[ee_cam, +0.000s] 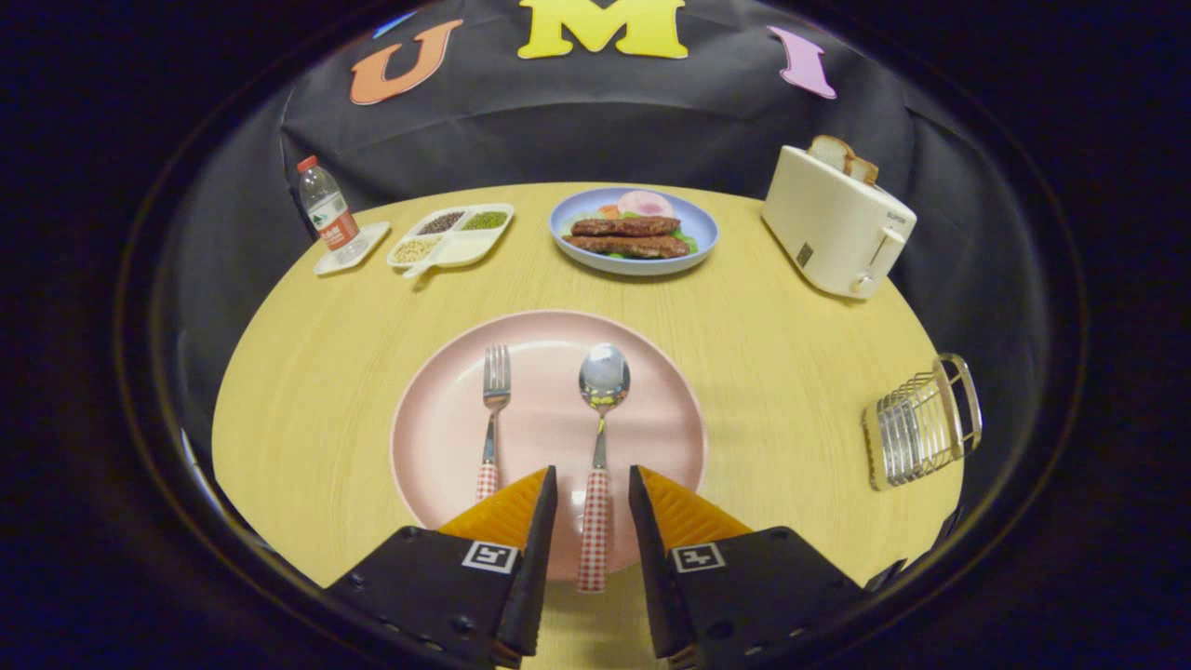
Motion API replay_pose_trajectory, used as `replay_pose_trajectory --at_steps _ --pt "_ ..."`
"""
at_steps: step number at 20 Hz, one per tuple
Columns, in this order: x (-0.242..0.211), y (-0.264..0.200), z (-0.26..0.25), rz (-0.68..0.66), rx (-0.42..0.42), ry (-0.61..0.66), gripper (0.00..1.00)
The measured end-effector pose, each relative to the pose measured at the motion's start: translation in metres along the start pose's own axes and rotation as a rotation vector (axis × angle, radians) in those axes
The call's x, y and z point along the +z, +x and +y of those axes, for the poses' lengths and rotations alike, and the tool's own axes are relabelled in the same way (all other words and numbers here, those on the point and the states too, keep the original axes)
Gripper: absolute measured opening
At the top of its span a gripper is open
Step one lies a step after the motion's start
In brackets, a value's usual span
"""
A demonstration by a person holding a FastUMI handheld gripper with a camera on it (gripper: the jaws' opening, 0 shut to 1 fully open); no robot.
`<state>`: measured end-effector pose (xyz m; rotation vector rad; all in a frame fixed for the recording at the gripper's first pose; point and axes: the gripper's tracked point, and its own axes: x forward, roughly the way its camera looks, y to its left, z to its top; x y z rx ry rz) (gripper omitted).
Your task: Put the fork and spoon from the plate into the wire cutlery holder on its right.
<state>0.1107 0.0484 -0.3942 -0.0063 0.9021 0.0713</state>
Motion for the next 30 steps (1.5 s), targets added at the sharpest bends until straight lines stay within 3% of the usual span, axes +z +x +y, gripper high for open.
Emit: replay_pose_trajectory --at_steps 1,4,5,9,18,26,30 --pt "-0.001 0.004 -0.001 0.014 -0.001 0.006 0.36" --pt "-0.007 0.014 -0.003 0.048 -0.016 0.023 0.28" --pt "-0.008 0.014 0.000 0.060 -0.007 0.028 0.12" --pt "-0.004 0.003 0.002 0.051 -0.005 0.017 0.06" --pt "0.017 -0.082 -0.021 -0.020 0.000 0.012 0.06" --pt "0.035 -0.157 -0.119 -0.041 -0.111 0.031 0.06" --pt "0.024 -0.175 -0.174 0.024 -0.151 0.098 0.06"
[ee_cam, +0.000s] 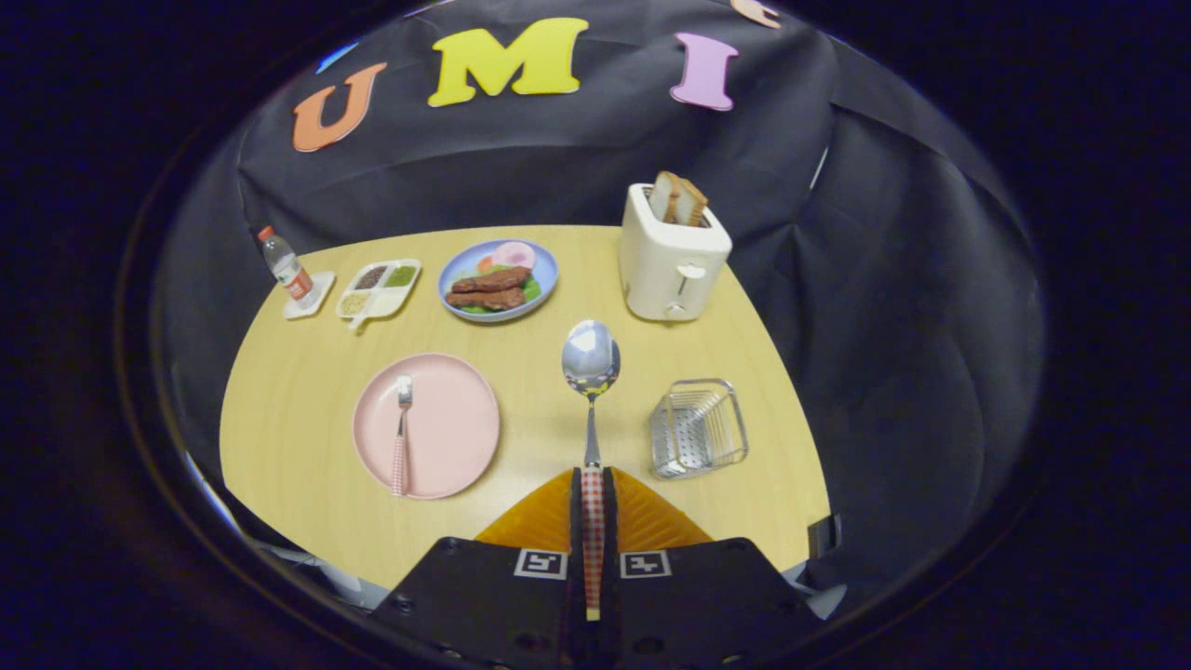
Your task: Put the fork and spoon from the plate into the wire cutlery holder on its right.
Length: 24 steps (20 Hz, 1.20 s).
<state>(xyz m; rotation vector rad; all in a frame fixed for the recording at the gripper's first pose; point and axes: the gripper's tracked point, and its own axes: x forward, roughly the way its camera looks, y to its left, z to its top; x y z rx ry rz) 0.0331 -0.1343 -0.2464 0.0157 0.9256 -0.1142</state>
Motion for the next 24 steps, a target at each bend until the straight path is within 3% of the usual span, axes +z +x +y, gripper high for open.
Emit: replay_pose_trajectory --at_steps 4,9,12,16,19,24 --pt "-0.005 0.005 -0.046 0.065 -0.020 0.015 0.06" --pt "0.000 0.018 -0.082 0.167 0.024 0.021 0.06" --pt "0.006 0.026 -0.087 0.259 0.093 0.003 0.06" --pt "0.007 0.038 -0.104 0.365 0.106 -0.093 0.06" --pt "-0.007 0.043 -0.107 0.498 0.150 -0.092 0.06" --pt "-0.009 0.067 -0.114 0.627 0.141 -0.093 0.06"
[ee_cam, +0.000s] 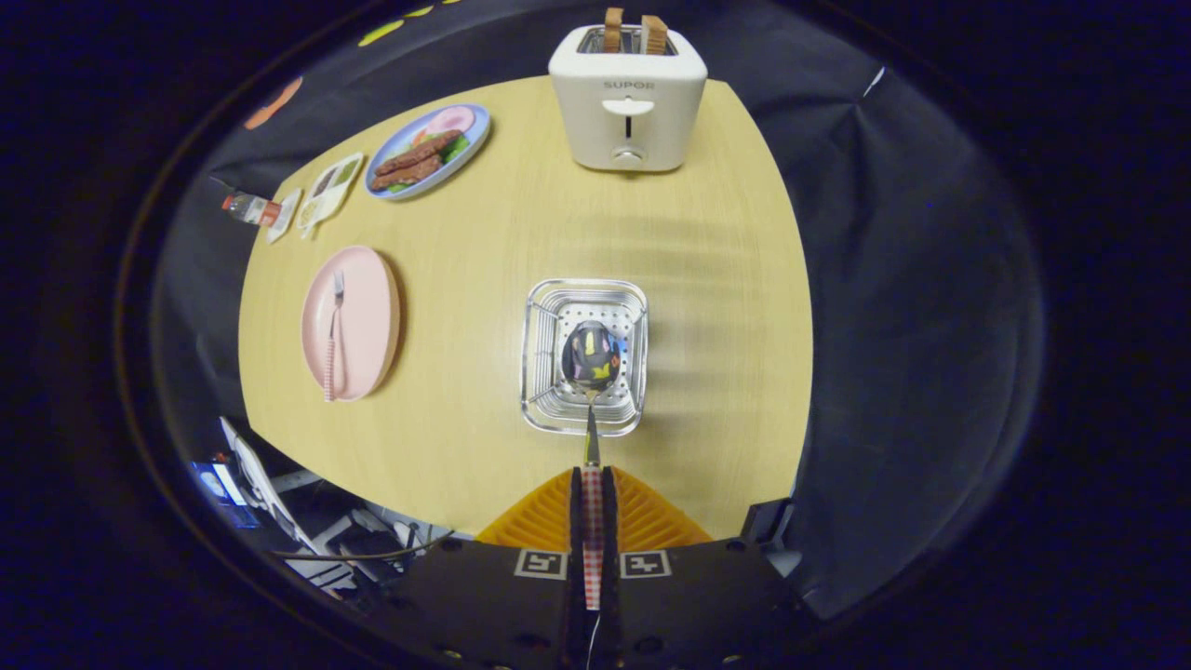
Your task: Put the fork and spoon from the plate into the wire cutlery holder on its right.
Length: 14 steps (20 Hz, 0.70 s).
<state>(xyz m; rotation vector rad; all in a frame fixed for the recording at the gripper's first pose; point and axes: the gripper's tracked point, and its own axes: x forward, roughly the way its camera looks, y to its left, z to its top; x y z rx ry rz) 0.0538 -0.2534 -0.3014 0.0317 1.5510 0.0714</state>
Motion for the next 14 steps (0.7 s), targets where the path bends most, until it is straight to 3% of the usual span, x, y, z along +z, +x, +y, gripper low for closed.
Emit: replay_pose_trajectory --at_steps 9,14 --pt "0.018 0.014 0.011 0.171 -0.020 -0.004 0.08" --pt "0.033 0.014 0.014 0.126 -0.054 0.012 0.12"
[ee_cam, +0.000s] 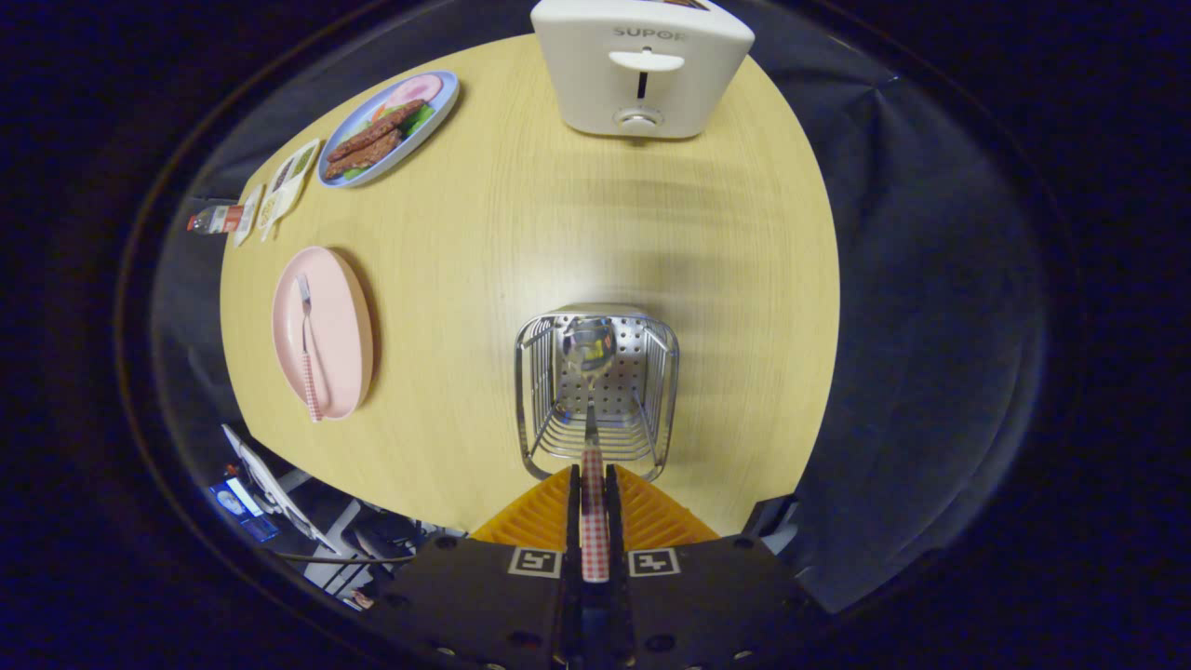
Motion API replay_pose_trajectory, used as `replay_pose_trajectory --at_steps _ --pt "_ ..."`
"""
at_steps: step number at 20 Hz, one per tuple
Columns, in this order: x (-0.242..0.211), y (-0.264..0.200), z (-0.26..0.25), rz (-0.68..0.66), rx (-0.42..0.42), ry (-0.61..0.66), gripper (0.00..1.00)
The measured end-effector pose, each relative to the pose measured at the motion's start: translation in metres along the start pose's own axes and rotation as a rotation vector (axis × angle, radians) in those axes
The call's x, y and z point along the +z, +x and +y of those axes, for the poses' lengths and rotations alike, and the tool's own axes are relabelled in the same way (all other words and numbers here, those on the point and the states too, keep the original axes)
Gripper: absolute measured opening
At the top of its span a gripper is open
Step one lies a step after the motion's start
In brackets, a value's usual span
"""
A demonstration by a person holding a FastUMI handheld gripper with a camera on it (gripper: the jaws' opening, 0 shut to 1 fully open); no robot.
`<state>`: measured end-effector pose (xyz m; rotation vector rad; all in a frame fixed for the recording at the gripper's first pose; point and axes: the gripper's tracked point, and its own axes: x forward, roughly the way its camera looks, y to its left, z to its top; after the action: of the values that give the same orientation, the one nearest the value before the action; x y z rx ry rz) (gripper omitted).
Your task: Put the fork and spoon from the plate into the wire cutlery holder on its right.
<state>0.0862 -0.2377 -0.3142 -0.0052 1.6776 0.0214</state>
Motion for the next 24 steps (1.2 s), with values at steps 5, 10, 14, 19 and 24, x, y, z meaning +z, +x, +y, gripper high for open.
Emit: replay_pose_trajectory --at_steps 5,10,14,19,24 --pt "0.001 -0.017 0.019 -0.103 0.010 0.043 0.15" --pt "-0.011 -0.031 0.054 -0.222 0.045 0.062 0.21" --pt "-0.014 -0.041 0.082 -0.365 0.042 0.069 0.39" --pt "-0.014 -0.044 0.125 -0.523 0.037 0.039 0.59" --pt "-0.010 -0.042 0.187 -0.691 0.068 -0.040 0.83"
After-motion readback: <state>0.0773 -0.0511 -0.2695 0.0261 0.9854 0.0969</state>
